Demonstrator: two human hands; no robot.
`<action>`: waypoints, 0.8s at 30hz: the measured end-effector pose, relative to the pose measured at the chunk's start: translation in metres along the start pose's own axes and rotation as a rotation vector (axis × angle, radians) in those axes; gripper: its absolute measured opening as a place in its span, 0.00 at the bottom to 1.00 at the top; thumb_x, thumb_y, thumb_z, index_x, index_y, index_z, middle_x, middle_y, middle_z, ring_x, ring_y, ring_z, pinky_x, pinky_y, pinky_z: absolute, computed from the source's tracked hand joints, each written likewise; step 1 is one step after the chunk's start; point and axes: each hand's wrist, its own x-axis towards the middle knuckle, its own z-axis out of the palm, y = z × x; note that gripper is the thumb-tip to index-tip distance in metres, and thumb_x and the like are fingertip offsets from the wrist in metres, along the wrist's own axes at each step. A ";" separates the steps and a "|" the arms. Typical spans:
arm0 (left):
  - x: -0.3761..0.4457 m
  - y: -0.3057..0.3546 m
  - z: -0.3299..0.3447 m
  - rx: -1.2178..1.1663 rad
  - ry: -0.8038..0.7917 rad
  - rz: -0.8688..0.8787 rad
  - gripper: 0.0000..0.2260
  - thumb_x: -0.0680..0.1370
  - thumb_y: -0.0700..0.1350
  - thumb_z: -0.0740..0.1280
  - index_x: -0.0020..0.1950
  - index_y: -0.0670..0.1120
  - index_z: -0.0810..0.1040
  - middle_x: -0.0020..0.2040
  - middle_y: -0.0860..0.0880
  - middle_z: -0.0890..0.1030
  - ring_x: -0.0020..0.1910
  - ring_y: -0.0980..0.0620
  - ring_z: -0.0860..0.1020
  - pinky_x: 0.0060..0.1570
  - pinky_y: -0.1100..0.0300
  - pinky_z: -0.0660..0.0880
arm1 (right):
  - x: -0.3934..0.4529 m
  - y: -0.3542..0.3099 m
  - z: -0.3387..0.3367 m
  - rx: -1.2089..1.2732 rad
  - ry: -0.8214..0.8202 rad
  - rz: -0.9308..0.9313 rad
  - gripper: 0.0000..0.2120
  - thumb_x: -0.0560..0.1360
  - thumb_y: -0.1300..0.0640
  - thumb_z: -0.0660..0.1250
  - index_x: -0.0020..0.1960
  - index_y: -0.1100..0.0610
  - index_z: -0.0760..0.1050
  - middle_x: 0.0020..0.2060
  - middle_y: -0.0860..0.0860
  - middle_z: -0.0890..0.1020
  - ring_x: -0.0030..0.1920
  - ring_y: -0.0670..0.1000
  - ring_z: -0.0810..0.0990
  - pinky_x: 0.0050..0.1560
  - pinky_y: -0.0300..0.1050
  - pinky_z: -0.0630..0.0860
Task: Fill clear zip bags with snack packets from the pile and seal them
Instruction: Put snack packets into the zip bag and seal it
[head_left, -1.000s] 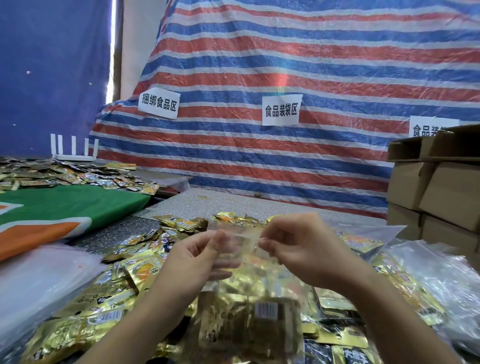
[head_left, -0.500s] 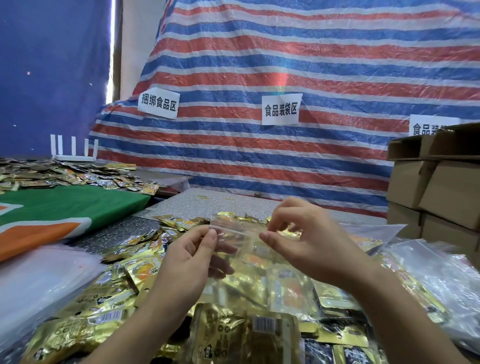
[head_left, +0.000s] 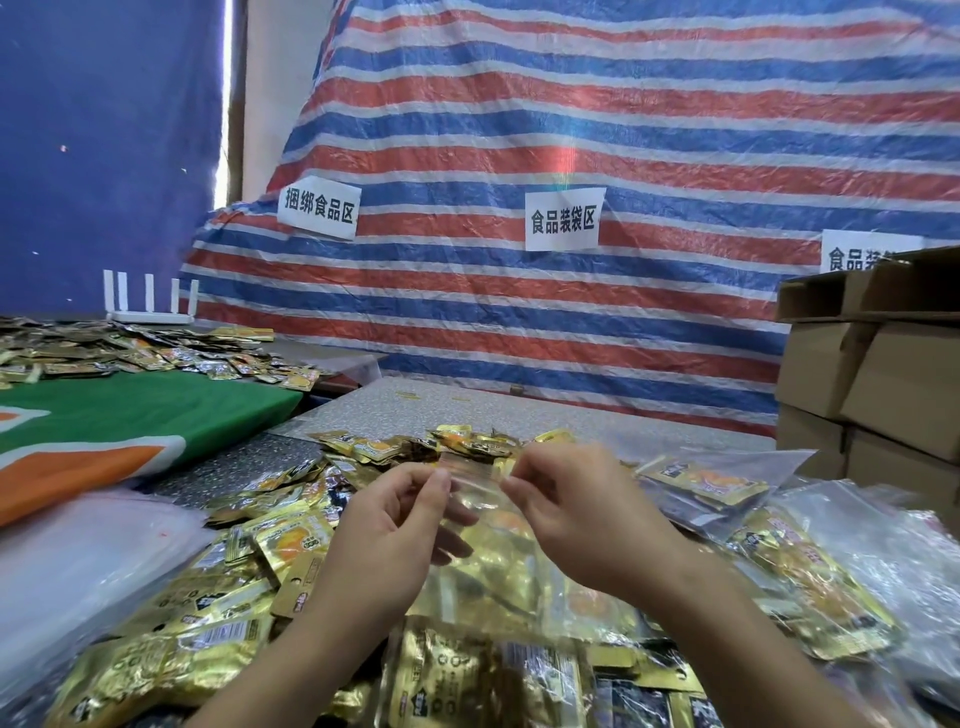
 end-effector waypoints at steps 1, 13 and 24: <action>0.001 0.000 -0.001 0.003 0.016 0.007 0.09 0.78 0.53 0.63 0.41 0.56 0.81 0.39 0.46 0.85 0.34 0.46 0.84 0.33 0.62 0.78 | 0.000 0.000 0.000 -0.008 -0.011 -0.001 0.11 0.81 0.48 0.64 0.42 0.51 0.76 0.34 0.44 0.77 0.35 0.45 0.74 0.38 0.49 0.75; -0.001 -0.003 0.000 0.015 -0.017 0.110 0.09 0.76 0.53 0.63 0.43 0.56 0.82 0.40 0.48 0.84 0.33 0.47 0.83 0.32 0.63 0.77 | -0.003 -0.021 -0.001 0.034 -0.024 -0.061 0.10 0.79 0.44 0.64 0.50 0.49 0.78 0.42 0.42 0.79 0.45 0.43 0.76 0.48 0.48 0.76; -0.004 -0.007 0.003 0.175 -0.003 0.256 0.09 0.80 0.54 0.63 0.43 0.58 0.81 0.35 0.50 0.82 0.31 0.53 0.81 0.31 0.62 0.76 | -0.006 -0.029 0.005 0.067 -0.004 -0.054 0.08 0.79 0.49 0.65 0.45 0.51 0.77 0.39 0.44 0.79 0.42 0.45 0.75 0.44 0.48 0.75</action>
